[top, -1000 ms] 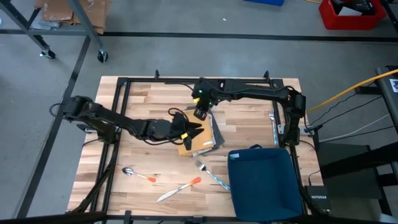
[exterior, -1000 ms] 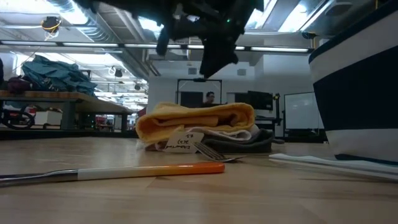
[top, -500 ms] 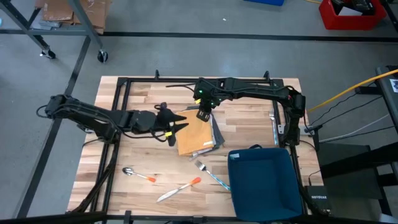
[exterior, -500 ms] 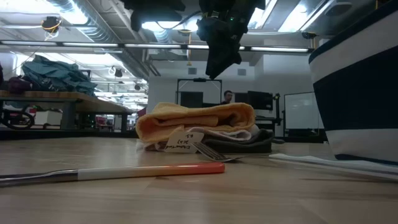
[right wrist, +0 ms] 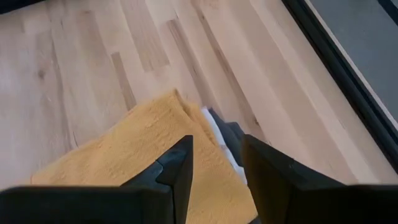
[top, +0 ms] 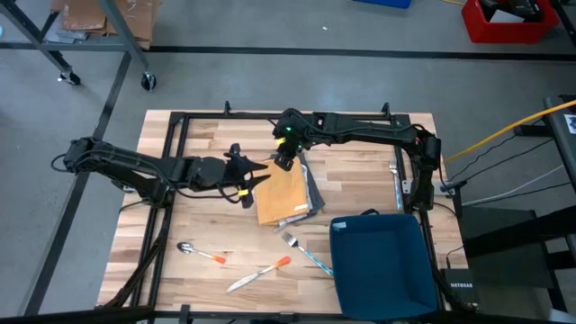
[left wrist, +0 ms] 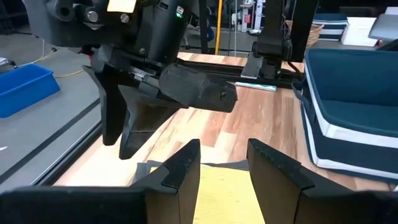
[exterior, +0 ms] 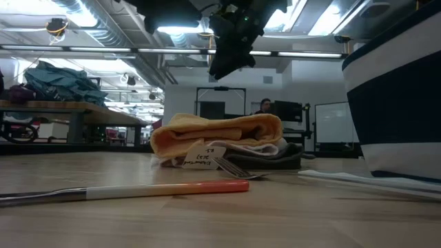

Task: Fold towel
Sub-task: Put the stacked towels into the laundry bin

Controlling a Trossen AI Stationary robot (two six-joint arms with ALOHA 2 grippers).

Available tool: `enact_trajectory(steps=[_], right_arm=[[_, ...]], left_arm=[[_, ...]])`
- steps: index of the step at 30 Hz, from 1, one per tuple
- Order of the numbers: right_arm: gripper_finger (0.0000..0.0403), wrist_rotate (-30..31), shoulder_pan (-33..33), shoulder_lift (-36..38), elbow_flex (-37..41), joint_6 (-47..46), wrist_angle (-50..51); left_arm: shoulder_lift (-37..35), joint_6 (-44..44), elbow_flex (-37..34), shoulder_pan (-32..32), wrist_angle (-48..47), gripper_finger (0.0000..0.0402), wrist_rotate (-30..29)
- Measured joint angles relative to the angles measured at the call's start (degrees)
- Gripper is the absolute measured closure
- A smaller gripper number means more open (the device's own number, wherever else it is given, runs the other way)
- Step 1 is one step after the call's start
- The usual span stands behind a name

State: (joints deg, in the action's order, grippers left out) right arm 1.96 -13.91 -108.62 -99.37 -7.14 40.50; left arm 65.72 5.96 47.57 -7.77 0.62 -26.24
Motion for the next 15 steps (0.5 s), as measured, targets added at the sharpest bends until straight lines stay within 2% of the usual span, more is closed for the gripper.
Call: enact_trajectory(steps=[5, 10, 15], right_arm=[[0.0265, 0.0, 0.0, 0.9, -0.1, -1.7, 2.2], [0.0265, 0.0, 0.0, 3.2, -4.1, -3.9, 16.1], [0.0265, 2.6, 0.0, 7.3, -3.3, -5.0, 25.7]], left_arm=[[-0.8, 0.0, 0.0, 0.5, -0.1, 0.0277, 0.0], [-3.8, 0.2, 0.0, 2.3, -1.1, 0.0277, 0.0], [-6.3, 5.3, 0.0, 3.2, -8.1, 0.0277, 0.0]])
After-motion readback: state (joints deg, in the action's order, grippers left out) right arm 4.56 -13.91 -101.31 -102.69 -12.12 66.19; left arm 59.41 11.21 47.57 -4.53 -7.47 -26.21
